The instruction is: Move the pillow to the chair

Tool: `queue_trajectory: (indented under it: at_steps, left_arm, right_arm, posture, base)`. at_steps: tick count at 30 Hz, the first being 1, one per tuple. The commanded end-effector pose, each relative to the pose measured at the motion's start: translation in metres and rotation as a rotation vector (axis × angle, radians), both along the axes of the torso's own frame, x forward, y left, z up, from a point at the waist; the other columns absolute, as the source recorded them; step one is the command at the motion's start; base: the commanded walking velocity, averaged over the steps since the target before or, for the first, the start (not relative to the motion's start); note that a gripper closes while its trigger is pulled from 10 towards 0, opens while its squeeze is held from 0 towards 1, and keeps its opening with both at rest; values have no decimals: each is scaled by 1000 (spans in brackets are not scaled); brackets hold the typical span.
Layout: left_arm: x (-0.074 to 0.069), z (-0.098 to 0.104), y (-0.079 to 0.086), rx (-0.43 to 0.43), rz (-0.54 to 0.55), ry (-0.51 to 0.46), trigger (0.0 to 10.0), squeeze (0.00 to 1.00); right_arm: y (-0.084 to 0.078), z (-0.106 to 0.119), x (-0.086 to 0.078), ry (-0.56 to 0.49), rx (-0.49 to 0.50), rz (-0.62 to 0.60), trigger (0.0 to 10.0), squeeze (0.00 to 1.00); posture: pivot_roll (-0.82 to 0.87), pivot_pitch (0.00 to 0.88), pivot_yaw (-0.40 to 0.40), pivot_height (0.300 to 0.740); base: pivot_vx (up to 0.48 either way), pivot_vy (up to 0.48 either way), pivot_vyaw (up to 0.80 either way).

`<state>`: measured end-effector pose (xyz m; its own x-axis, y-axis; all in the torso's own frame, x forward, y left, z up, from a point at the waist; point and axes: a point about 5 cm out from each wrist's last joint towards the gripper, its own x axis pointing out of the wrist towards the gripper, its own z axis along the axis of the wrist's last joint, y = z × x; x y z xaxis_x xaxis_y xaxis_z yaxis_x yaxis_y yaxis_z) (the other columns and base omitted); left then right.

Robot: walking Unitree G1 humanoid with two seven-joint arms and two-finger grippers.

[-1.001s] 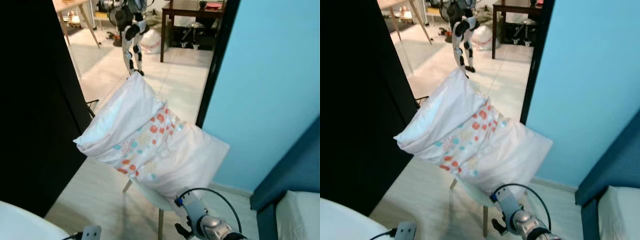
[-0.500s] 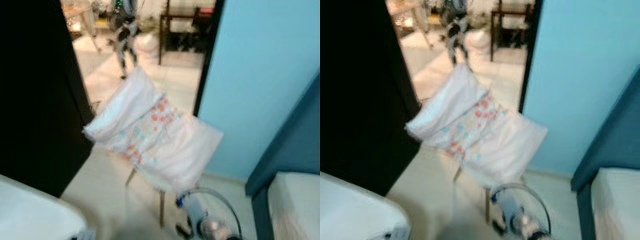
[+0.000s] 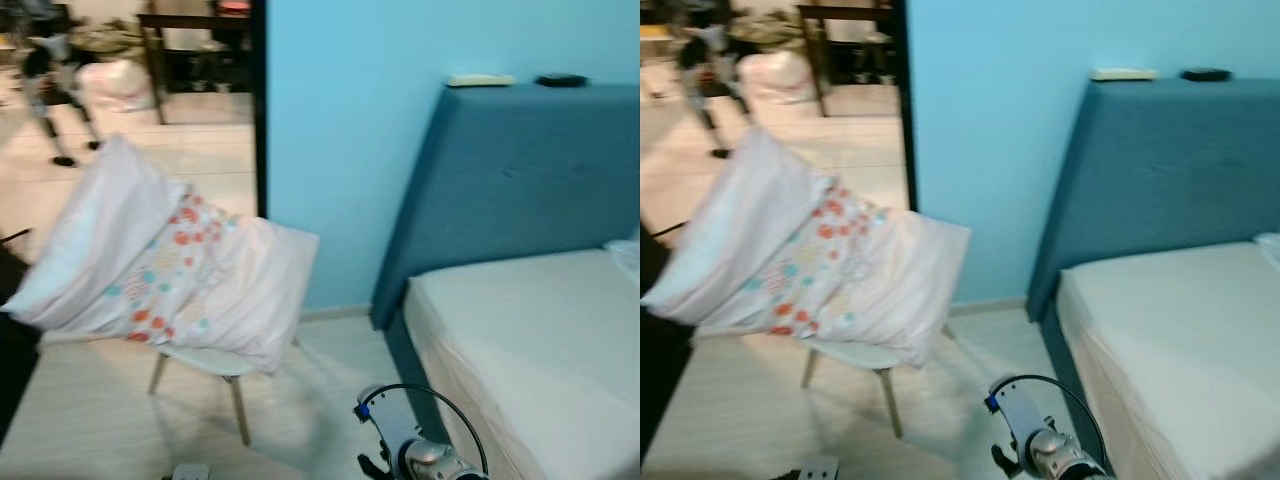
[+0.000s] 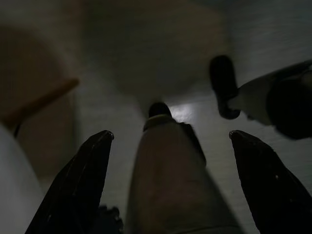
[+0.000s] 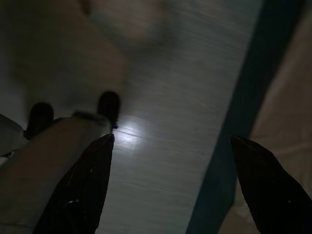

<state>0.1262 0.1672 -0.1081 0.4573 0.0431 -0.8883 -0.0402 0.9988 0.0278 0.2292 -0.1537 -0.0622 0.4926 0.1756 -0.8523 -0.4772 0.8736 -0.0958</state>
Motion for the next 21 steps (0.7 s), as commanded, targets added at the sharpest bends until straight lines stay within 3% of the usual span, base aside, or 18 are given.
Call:
queue_trajectory:
  at_steps: [1,16,21]
  left_arm:
    - [-9,-3,0,4,-7,34,10000,0]
    - [-8,-3,-6,-4,-8,36,10000,0]
    - [-8,-2,5,12,7,33,10000,0]
  right_arm:
    - [2,-1,-1,3,2,-6,10000,0]
    - [0,1,1,-28,8,-74,10000,0]
    - [9,8,14,-66,72,-120,10000,0]
  posture:
    - [-39,29,-56,740]
    - [-41,47,-51,740]
    - [-40,21,-45,740]
  base:
    - [0,0,-738]
    - [0,0,-738]
    - [0,0,-738]
